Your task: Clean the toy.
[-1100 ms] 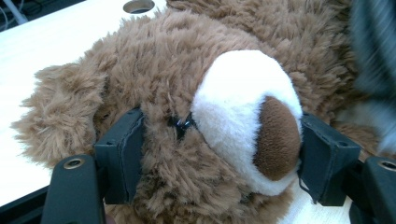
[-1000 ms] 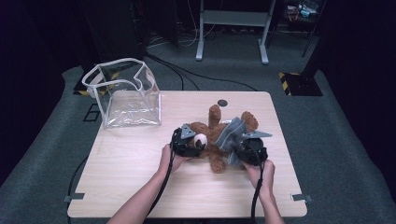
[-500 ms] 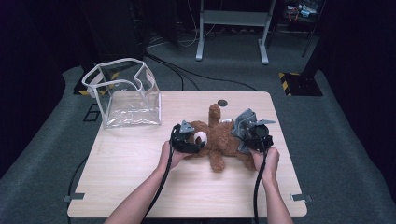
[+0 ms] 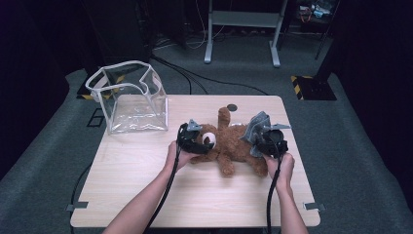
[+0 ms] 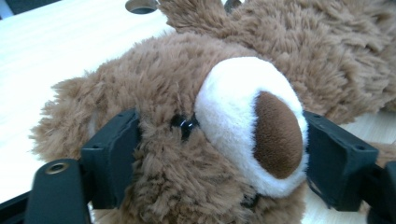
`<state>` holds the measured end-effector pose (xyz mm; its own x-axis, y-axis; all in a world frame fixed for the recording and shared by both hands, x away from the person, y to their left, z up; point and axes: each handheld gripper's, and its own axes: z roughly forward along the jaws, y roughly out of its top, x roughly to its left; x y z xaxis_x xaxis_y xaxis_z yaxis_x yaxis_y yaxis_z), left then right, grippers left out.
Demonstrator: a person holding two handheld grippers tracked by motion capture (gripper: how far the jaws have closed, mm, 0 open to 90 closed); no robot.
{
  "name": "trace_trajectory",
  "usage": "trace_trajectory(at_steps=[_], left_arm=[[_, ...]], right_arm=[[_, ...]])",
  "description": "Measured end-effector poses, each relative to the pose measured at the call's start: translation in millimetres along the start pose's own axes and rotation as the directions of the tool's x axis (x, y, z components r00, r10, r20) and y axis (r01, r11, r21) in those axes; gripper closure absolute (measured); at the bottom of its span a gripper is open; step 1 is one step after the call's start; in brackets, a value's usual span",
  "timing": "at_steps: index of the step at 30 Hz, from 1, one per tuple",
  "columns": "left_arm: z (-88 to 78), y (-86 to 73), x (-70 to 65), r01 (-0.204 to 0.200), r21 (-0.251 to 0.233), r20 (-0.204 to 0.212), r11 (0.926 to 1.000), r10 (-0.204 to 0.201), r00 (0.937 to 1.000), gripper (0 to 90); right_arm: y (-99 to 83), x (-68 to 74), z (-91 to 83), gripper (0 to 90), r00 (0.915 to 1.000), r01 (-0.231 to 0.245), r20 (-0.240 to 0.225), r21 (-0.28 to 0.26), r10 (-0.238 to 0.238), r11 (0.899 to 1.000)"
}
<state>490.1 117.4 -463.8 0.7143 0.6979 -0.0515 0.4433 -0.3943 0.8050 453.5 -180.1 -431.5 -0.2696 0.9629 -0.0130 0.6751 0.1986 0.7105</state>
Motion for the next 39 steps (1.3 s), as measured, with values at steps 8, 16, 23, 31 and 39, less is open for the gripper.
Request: trace_trajectory(at_steps=[8, 16, 23, 31, 39], left_arm=[[-15.6, -8.7, -19.0, -0.053, -0.06, -0.083, 0.9968, 0.048, 0.9954, 15.9], [-13.3, -32.5, -36.6, -0.097, -0.071, -0.154, 0.9927, 0.086, 0.9843, 15.3], [-5.0, -29.3, -34.1, -0.083, -0.064, -0.209, 0.9945, 0.068, 0.9756, 32.7], [-5.3, -20.5, -24.6, -0.041, -0.021, -0.16, 0.999, 0.037, 0.9865, 33.7], [-2.8, -11.6, -14.6, 0.002, 0.006, -0.123, 1.0, -0.001, 0.9924, 33.9]], right_arm=[[3.7, -2.7, 17.2, 71.8, 0.9986, -0.052, -0.004, 0.053, 0.052, 0.997], [9.7, -1.5, 22.3, 71.8, 0.9963, -0.084, 0.024, 0.072, 0.082, 0.994], [9.0, -5.0, 22.3, 71.8, 0.9963, -0.081, 0.036, 0.094, 0.078, 0.992], [-1.6, -25.2, 26.1, 71.7, 0.992, -0.111, 0.075, 0.126, 0.102, 0.986], [17.9, -14.5, -10.4, 71.6, 0.998, -0.056, 0.027, -0.013, 0.056, 0.998]])
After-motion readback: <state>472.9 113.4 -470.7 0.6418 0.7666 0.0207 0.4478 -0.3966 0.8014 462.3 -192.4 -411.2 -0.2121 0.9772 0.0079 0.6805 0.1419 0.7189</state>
